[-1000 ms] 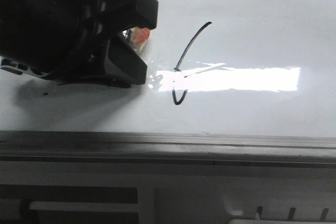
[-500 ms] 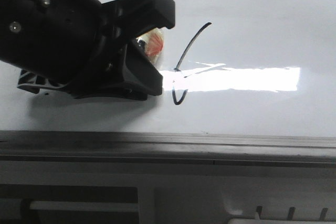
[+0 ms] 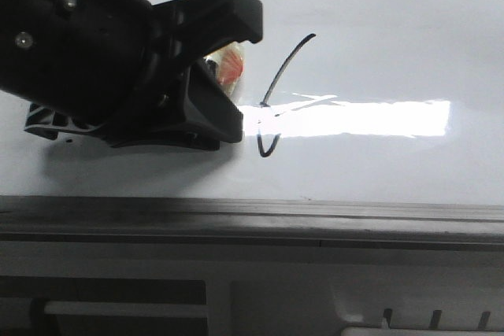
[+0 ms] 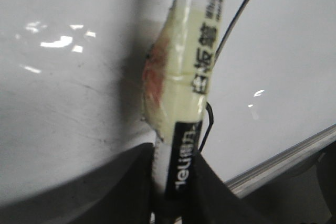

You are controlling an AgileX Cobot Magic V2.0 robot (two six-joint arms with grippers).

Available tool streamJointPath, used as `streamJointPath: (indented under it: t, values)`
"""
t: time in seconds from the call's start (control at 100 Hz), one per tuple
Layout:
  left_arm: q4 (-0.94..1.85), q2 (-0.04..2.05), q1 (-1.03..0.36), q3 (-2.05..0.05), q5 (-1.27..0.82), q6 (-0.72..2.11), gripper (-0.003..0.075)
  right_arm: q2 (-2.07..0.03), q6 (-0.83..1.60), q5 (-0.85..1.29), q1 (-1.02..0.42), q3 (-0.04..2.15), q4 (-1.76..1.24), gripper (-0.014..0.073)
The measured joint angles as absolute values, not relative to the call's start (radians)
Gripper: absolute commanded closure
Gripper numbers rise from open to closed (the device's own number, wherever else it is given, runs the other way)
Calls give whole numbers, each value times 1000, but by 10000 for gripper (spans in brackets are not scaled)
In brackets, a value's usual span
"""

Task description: Write number 6 on whiteboard

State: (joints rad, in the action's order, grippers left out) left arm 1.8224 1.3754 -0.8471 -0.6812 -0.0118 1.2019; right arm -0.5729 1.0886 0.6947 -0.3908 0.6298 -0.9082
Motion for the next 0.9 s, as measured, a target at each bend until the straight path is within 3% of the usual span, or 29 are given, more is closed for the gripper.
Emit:
streamJointPath:
  t: [0.2,0.49,0.73,0.9]
  values:
    - [1823,1375,-847,-681,-9,1201,497,-573,1089,695,-391,630,-910,657]
    - [1825,1375,-847,-682,-12,1200,472,-573,1089,691,-391,630,-910,657]
    - [1825,1375,-847,-685,-22,1200,223,-573,1089,689,-391,630,-910,657]
    - [1827,1372,-847,-690,-23,1200,190,-573,1089,683,-391,630,-913,657]
